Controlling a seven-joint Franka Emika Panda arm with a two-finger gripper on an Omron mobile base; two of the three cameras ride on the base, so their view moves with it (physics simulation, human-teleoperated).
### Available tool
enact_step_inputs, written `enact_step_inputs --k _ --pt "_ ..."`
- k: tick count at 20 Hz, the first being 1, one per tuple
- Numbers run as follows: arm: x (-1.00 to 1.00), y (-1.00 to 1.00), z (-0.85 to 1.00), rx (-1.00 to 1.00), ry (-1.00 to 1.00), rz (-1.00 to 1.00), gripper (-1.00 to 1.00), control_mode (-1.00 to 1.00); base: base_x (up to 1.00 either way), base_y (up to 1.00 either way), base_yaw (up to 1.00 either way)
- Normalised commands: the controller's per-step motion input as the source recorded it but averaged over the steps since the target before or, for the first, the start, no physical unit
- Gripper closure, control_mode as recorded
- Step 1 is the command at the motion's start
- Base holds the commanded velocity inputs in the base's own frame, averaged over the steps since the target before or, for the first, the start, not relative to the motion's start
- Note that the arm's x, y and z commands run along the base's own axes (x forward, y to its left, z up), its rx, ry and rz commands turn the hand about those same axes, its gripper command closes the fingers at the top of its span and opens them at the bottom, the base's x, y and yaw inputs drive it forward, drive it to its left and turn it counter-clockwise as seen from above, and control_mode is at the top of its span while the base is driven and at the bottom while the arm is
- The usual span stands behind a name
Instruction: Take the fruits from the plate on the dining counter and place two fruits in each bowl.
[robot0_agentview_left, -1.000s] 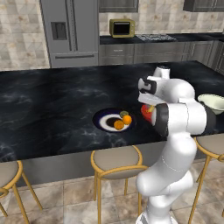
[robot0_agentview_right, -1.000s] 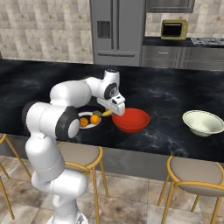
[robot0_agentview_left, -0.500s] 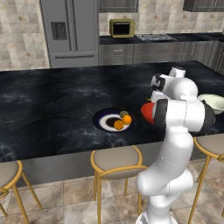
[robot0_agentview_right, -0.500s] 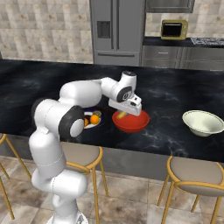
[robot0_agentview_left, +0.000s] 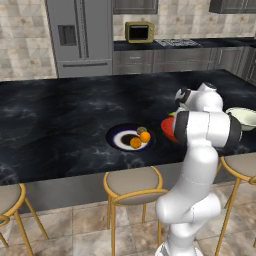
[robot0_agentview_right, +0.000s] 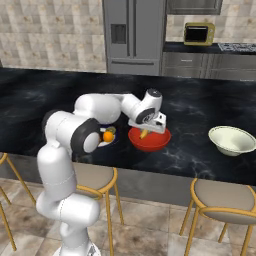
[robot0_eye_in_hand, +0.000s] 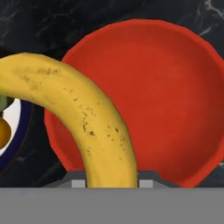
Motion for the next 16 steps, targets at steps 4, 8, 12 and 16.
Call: enact_step_inputs --k 4,8,12,16 --pt "0.01 0.0 -0.2 -0.05 -0.04 0.07 1.0 -1.0 0.0 0.0 0.0" --pt "0.15 -0.01 -0.12 -0.04 0.09 0.0 1.0 -1.0 0.0 0.0 0.0" --pt "0.26 -0.02 -0.16 -0.04 0.13 0.0 1.0 -1.0 0.0 0.0 0.0" --pt "0.29 -0.05 -0.17 -0.02 0.08 0.0 1.0 -1.0 0.0 0.0 0.0"
